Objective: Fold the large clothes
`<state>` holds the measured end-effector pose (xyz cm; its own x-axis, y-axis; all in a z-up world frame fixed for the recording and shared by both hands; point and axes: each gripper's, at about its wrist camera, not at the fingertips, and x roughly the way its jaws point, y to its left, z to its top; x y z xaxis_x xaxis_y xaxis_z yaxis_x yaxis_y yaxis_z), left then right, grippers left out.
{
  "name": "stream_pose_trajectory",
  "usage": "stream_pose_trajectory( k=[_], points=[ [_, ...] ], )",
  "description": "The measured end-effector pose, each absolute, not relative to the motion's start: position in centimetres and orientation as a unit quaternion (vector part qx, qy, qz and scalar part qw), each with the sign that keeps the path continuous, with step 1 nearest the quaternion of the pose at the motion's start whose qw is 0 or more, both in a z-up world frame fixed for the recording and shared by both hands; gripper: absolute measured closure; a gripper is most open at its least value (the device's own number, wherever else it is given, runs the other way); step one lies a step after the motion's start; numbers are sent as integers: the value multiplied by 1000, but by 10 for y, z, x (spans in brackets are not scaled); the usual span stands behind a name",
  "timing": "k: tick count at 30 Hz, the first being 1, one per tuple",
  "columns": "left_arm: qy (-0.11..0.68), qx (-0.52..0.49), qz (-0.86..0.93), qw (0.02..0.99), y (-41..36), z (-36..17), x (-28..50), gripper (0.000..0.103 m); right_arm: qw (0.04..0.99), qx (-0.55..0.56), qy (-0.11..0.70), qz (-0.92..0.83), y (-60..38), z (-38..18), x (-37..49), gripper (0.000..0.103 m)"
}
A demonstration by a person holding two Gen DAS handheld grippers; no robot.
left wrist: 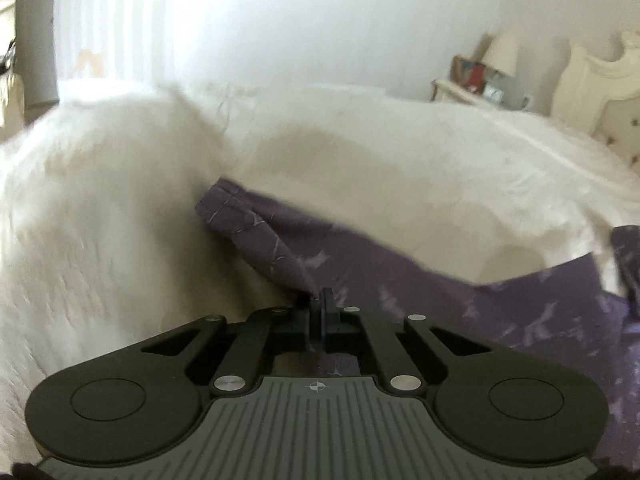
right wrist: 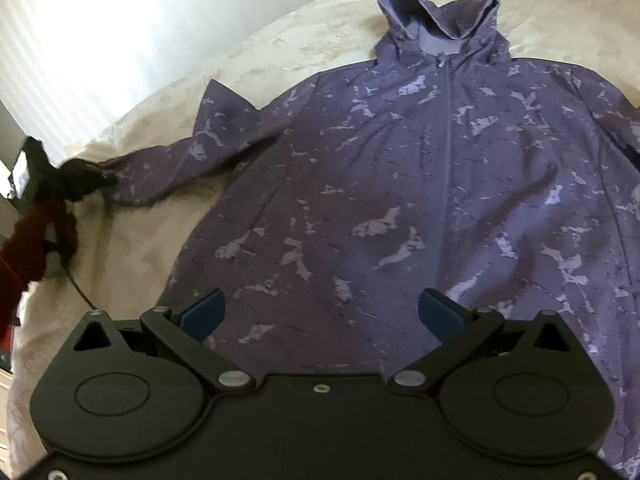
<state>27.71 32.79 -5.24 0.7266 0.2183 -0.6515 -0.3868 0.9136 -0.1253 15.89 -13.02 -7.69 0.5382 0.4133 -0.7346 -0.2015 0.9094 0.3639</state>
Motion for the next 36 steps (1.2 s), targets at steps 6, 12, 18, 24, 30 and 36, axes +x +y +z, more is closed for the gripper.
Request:
stream_pose_trajectory(
  k=[6, 12, 18, 24, 30, 36],
  points=[
    [284, -92, 110, 948, 285, 9, 265, 99, 871, 133, 447, 153, -153, -92, 153, 0],
    [234, -32, 7, 972, 196, 73, 268, 99, 888, 138, 427, 103, -188, -108, 142, 0],
    [207, 5, -84, 975, 92, 93, 277, 99, 904, 142, 399, 65, -223, -120, 135, 0],
    [218, 5, -161, 963, -1, 61, 301, 99, 907, 157, 384, 74, -246, -121, 131, 1],
    [238, 23, -212, 948, -68, 14, 309, 96, 905, 170, 380, 81, -249, -119, 130, 1],
    [299, 37, -233, 925, -77, -23, 306, 87, 907, 163, 379, 86, -248, -121, 128, 1]
  ],
)
